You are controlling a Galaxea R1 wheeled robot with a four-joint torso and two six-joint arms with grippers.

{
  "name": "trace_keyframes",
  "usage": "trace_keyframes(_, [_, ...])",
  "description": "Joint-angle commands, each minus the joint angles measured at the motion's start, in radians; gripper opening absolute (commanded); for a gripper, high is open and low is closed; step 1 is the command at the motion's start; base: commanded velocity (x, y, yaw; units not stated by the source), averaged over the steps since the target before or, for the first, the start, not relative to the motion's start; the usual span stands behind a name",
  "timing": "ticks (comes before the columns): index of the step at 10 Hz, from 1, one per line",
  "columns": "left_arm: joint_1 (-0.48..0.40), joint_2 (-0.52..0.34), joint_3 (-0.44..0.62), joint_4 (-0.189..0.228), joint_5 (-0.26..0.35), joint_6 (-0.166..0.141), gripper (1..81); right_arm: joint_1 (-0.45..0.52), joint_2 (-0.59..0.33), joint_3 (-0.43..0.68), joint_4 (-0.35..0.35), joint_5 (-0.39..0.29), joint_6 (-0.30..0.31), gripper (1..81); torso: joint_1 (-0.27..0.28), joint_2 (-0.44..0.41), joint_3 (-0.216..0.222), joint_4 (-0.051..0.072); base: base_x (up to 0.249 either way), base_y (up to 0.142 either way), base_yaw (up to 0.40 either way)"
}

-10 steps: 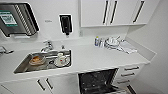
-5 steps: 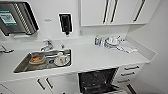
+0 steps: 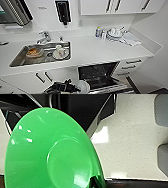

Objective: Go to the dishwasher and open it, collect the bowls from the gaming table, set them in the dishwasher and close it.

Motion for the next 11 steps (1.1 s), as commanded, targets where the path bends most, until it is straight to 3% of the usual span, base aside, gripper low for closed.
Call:
trace_keyframes(1, [-0.223,0.071,-0.065,0.058,-0.017,-0.097,1.0,-0.007,-0.016,0.001,0.0,-0.053,0.003,1.0,0.0,0.0,0.002,0.0,0.0,0.0,0.0])
trace_keyframes(2, [-0.246,0.071,-0.065,0.069,0.057,-0.103,1.0,-0.007,-0.014,0.002,0.0,-0.053,0.003,1.0,0.0,0.0,-0.005,0.0,0.0,0.0,0.0])
trace_keyframes(4, [-0.291,0.071,-0.054,0.127,0.106,-0.157,1.0,-0.009,-0.014,0.004,-0.001,-0.053,0.003,1.0,0.0,0.001,-0.005,0.0,0.0,0.0,0.0])
trace_keyframes(6, [-0.317,0.071,-0.044,0.153,0.168,-0.172,1.0,-0.007,-0.013,0.007,-0.001,-0.053,0.003,1.0,0.0,0.001,-0.005,0.0,0.0,0.0,0.0])
trace_keyframes(9, [-0.338,0.071,-0.04,0.161,0.183,-0.184,1.0,-0.009,-0.011,0.008,-0.003,-0.053,0.003,1.0,0.0,0.001,-0.005,0.0,0.0,0.0,0.0])
trace_keyframes(10, [-0.34,0.071,-0.038,0.161,0.182,-0.186,81.1,-0.006,-0.01,0.007,-0.004,-0.053,0.003,1.0,0.0,0.001,-0.005,0.0,0.0,0.0,0.0])
trace_keyframes(11, [-0.34,0.071,-0.034,0.163,0.182,-0.186,81.1,-0.004,-0.007,0.008,-0.006,-0.054,0.003,1.0,0.0,0.001,-0.005,0.0,0.0,0.0,0.0])
